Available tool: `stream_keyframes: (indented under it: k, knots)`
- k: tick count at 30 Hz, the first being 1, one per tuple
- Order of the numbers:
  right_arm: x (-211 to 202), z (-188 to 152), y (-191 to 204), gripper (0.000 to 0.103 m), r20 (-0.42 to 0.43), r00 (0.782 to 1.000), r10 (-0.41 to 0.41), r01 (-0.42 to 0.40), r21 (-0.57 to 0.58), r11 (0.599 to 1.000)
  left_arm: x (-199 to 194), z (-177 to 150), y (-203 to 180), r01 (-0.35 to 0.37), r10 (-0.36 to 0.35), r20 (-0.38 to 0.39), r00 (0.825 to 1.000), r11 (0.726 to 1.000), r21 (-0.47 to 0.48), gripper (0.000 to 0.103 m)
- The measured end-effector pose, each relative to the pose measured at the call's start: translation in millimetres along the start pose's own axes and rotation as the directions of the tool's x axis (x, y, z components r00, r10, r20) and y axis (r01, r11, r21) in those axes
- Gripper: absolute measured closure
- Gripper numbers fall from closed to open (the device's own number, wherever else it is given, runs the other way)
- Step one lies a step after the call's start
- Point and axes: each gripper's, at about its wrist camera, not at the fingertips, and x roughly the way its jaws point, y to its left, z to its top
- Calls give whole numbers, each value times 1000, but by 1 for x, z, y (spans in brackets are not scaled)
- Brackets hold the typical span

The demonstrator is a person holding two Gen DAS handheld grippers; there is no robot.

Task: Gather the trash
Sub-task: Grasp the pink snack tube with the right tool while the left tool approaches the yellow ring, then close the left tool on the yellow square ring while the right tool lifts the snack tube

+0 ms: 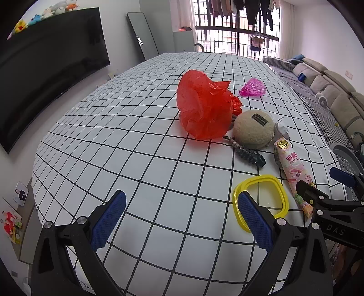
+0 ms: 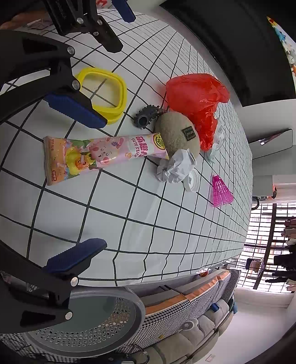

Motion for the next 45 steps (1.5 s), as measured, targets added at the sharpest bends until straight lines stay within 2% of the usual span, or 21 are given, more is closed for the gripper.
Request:
stream_keyframes:
  k: [3, 6, 11, 13, 14, 16, 26, 34, 45]
  knots:
    - [5, 1, 4, 12, -5, 1000, -6, 6, -29, 1000, 1, -1, -1, 22, -22, -5, 1000, 1000, -2, 6]
    - [10, 3, 7, 30, -19, 1000, -13, 12, -56, 998, 1, -1, -3, 40, -40, -7, 999, 999, -4, 6]
    - [14, 4, 11, 44, -32, 999, 15, -17, -82, 996, -1, -1, -2, 56, -56, -1, 998, 998, -23, 6]
    - [12, 4, 14, 56, -33, 999, 24, -27, -95, 995, -2, -1, -3, 63, -63, 2, 998, 998, -28, 6]
    - [12, 3, 16, 65, -36, 999, 28, -31, -99, 995, -3, -1, -3, 64, -64, 2, 998, 998, -27, 6]
    - [10, 2, 15, 72, -36, 998, 44, -47, -96, 994, -4, -1, -6, 67, -67, 0, 998, 997, -25, 6]
    - [-25, -7, 0, 74, 39, 993, 108, -106, -34, 994, -5, -2, -27, 126, -126, -21, 992, 992, -2, 6]
    - [-55, -22, -35, 74, 89, 993, 74, -79, 60, 995, 6, -3, -55, 154, -152, -69, 986, 988, 26, 6]
    - [-61, -45, -76, 74, 84, 995, 54, -67, 164, 984, 27, -6, -70, 135, -131, -131, 983, 991, 20, 6]
